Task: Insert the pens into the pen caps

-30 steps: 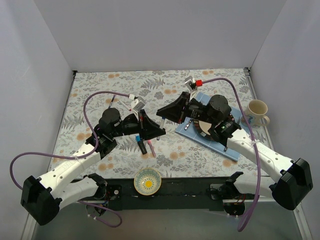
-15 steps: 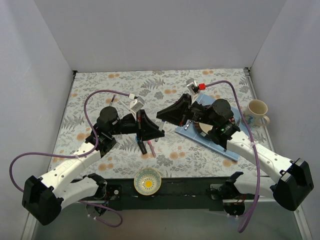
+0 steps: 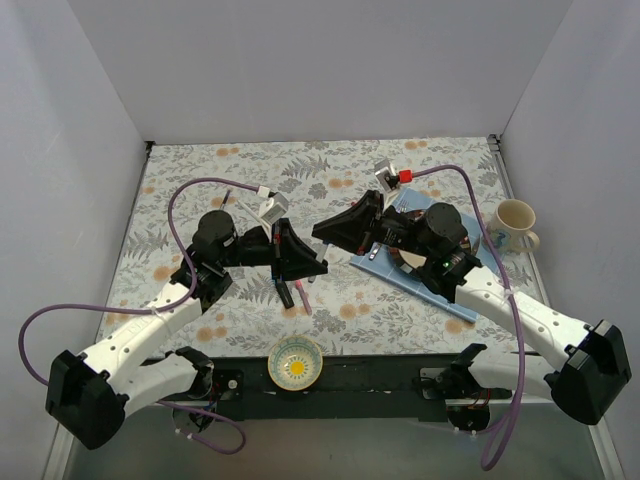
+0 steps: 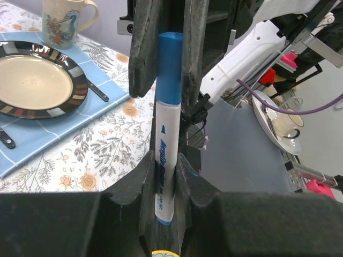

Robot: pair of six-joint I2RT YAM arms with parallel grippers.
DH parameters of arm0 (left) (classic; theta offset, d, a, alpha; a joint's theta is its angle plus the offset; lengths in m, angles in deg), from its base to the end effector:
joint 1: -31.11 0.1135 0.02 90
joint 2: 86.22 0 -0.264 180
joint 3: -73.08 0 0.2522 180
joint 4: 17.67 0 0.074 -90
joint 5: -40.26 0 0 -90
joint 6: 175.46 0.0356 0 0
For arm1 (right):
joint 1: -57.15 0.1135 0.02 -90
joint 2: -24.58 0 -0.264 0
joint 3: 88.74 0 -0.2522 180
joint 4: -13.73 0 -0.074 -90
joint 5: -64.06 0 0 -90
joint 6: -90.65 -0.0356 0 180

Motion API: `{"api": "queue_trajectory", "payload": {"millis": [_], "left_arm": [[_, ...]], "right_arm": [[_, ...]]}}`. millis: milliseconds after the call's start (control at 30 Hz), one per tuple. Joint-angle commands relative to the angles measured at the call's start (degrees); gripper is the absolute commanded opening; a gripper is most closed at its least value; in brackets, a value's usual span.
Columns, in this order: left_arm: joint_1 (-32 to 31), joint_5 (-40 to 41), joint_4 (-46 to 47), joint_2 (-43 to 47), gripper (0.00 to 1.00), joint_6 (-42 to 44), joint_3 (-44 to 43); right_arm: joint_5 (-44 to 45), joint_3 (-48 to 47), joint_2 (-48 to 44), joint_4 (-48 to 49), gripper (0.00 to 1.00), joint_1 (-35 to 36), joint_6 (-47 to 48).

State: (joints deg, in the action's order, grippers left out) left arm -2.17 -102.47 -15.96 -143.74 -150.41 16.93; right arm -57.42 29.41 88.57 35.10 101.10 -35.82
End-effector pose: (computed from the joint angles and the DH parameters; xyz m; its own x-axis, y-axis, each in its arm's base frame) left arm 0.1733 -0.1477 0.3307 -0.9016 -0.0644 -0.4277 0.4269 0.0265 -0.9039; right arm 0.1705 0.1902 0.3757 -0.3721 0.3454 -0.8615 -0.9024 0.0827 0.4229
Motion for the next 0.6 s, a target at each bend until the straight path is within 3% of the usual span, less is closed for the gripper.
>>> {"api": "queue_trajectory", "payload": {"millis": [0, 200, 567], "left_arm": [[3.92, 11.60, 12.75, 0.04, 0.00, 0.00, -8.14], [3.83, 11.25, 10.65, -1.19, 0.00, 1.57, -12.88], [6.72, 10.46, 3.53, -3.48, 0.00, 5.18, -19.39]], "right_arm": [[-19.74, 3.71, 1.58, -9.22, 0.01, 5.89, -1.93], [-17.04, 4.41, 1.93, -7.80, 0.01, 7.29, -3.61], [-12.46, 2.13, 2.46, -20.18, 0.01, 8.61, 4.30]]}}
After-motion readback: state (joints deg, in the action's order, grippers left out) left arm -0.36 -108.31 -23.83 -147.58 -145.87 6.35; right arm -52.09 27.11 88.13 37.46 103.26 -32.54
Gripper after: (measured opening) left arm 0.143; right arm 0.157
